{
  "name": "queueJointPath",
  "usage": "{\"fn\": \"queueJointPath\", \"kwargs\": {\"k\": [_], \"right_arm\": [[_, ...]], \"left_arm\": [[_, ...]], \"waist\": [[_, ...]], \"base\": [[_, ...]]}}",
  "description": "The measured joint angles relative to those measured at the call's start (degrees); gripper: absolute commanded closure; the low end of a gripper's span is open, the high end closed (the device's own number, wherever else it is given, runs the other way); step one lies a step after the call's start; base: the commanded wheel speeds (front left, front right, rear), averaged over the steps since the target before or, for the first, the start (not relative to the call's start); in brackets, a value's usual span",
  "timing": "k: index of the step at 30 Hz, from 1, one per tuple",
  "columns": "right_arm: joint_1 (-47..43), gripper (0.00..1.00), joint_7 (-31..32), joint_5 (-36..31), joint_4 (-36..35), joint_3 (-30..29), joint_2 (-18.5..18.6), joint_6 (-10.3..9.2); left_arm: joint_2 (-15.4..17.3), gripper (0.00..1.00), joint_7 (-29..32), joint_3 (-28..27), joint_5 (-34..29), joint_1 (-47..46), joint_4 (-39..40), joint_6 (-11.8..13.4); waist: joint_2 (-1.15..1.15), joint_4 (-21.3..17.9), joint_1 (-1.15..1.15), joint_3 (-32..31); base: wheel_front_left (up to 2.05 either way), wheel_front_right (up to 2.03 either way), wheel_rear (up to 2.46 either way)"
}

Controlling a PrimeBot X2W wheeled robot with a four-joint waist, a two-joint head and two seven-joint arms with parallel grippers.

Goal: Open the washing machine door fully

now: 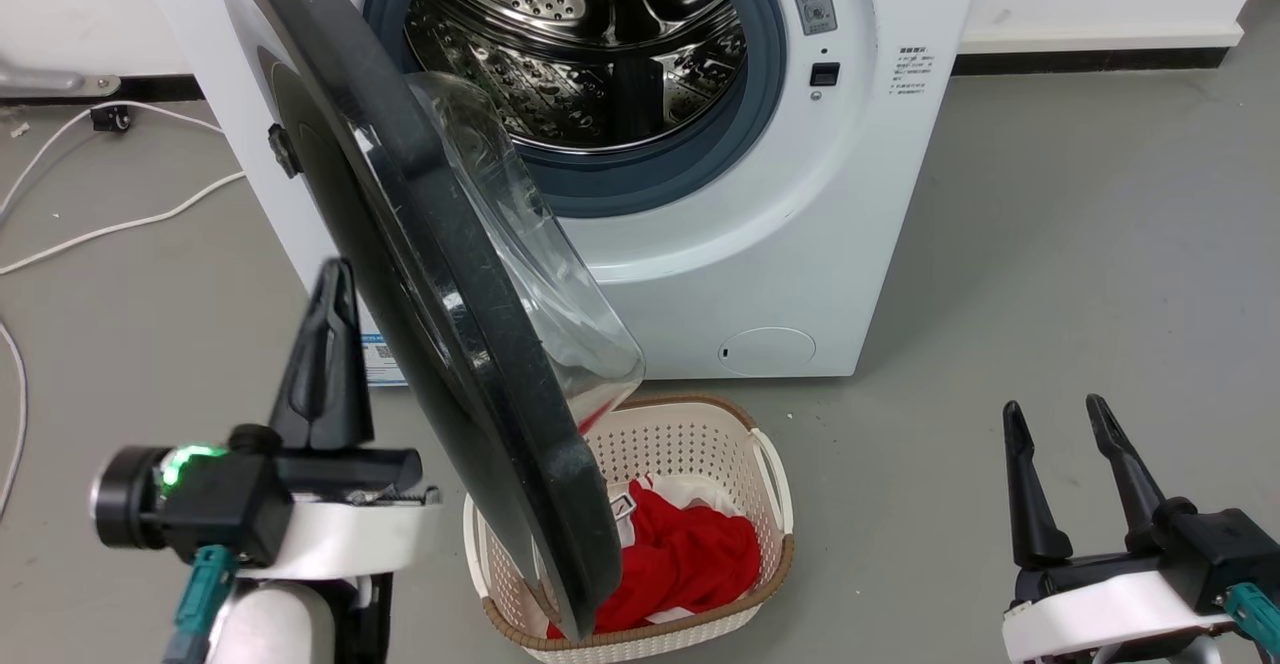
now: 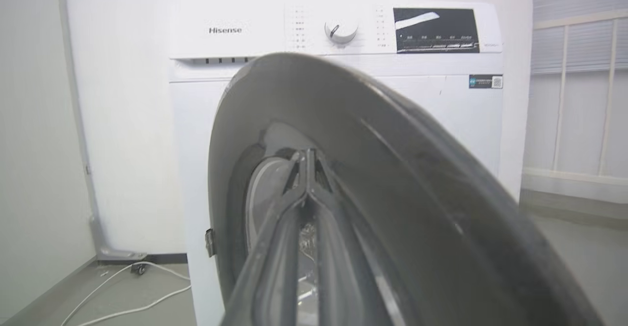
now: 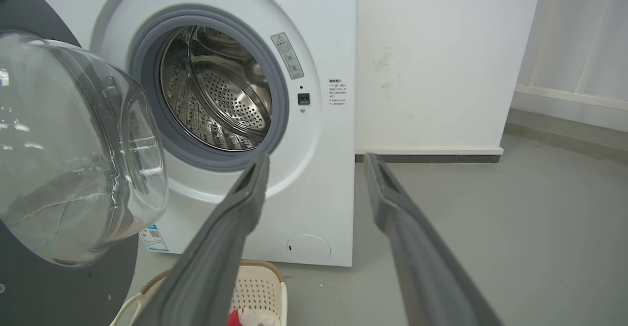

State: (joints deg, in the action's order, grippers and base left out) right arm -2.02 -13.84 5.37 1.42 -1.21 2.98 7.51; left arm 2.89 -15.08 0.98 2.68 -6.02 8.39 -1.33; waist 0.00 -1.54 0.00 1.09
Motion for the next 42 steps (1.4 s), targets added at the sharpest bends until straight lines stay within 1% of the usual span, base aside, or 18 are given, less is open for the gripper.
{"fn": "queueJointPath", "kwargs": {"k": [4,8,9,11,14,15,16,20,24,29,35,39,42], "right_arm": [[0.01,0.00,-0.02,0.13,0.16,0.05,-0.01,0.00],[0.09,0.00,-0.01,0.24,0.36,0.13,-0.01,0.00],[0.43,0.00,-0.01,0.32,0.46,0.18,-0.01,0.00],[0.43,0.00,-0.01,0.33,0.55,0.22,-0.01,0.00],[0.43,0.00,0.01,0.48,0.66,0.14,-0.01,0.00],[0.42,0.00,0.08,0.66,0.74,0.16,-0.01,0.00],[0.40,0.00,0.09,0.73,0.76,0.13,-0.01,0.00],[0.30,0.00,0.20,0.97,0.87,0.20,-0.01,0.00],[0.14,0.00,0.25,1.24,0.93,0.35,-0.01,0.00],[-0.15,0.00,0.31,1.32,1.05,0.41,-0.02,0.00],[-0.05,0.00,0.34,1.70,1.34,0.79,-0.02,0.00],[0.02,0.00,0.58,1.79,1.55,1.01,-0.02,0.00],[0.29,0.00,0.73,2.12,1.78,1.26,-0.02,0.00]], "left_arm": [[0.02,1.00,0.00,0.22,-0.81,-0.98,6.79,0.10],[0.01,1.00,0.00,1.20,-1.98,-1.49,13.16,0.85],[0.01,1.00,0.00,2.47,-2.57,-2.07,17.38,0.89],[0.01,1.00,-0.02,3.57,-3.07,-2.67,20.18,0.80],[0.08,1.00,-0.02,5.97,-3.65,-2.75,23.29,-0.19],[0.35,1.00,-0.03,9.32,-4.31,-2.38,24.86,-1.46],[0.41,1.00,-0.03,10.67,-4.48,-2.13,25.22,-1.83],[0.60,1.00,0.01,15.12,-4.54,1.24,24.95,-2.75],[1.18,1.00,1.64,16.51,-4.33,4.55,23.99,-2.99],[1.76,1.00,4.43,18.25,-2.43,9.58,21.08,-3.22],[1.81,1.00,6.35,21.95,-0.09,14.74,13.90,-3.78],[1.78,1.00,6.83,23.86,0.71,16.05,8.31,-4.19],[1.63,1.00,6.32,23.93,0.63,16.12,5.09,-3.43]], "waist": [[0.00,0.11,0.00,0.04],[0.00,0.05,0.00,0.09],[0.00,-0.08,0.00,0.12],[0.00,-0.18,0.00,0.12],[0.00,-0.28,0.00,0.04],[0.00,-0.35,0.00,-0.10],[0.00,-0.35,0.00,-0.15],[0.00,-0.36,0.00,-0.33],[0.00,-0.27,0.00,-0.21],[0.00,0.08,0.00,0.08],[0.00,0.34,0.00,0.53],[0.00,0.36,0.00,0.76],[0.00,0.22,0.00,1.01]], "base": [[0.00,0.00,0.00],[0.00,0.00,0.00],[0.00,0.00,0.00],[0.00,0.00,0.00],[0.00,0.00,0.00],[0.00,0.00,0.00],[0.00,0.00,0.00],[0.00,0.00,0.00],[0.00,0.00,0.00],[0.00,0.00,0.00],[0.00,0.00,0.00],[0.00,0.00,0.00],[0.00,0.00,0.00]]}}
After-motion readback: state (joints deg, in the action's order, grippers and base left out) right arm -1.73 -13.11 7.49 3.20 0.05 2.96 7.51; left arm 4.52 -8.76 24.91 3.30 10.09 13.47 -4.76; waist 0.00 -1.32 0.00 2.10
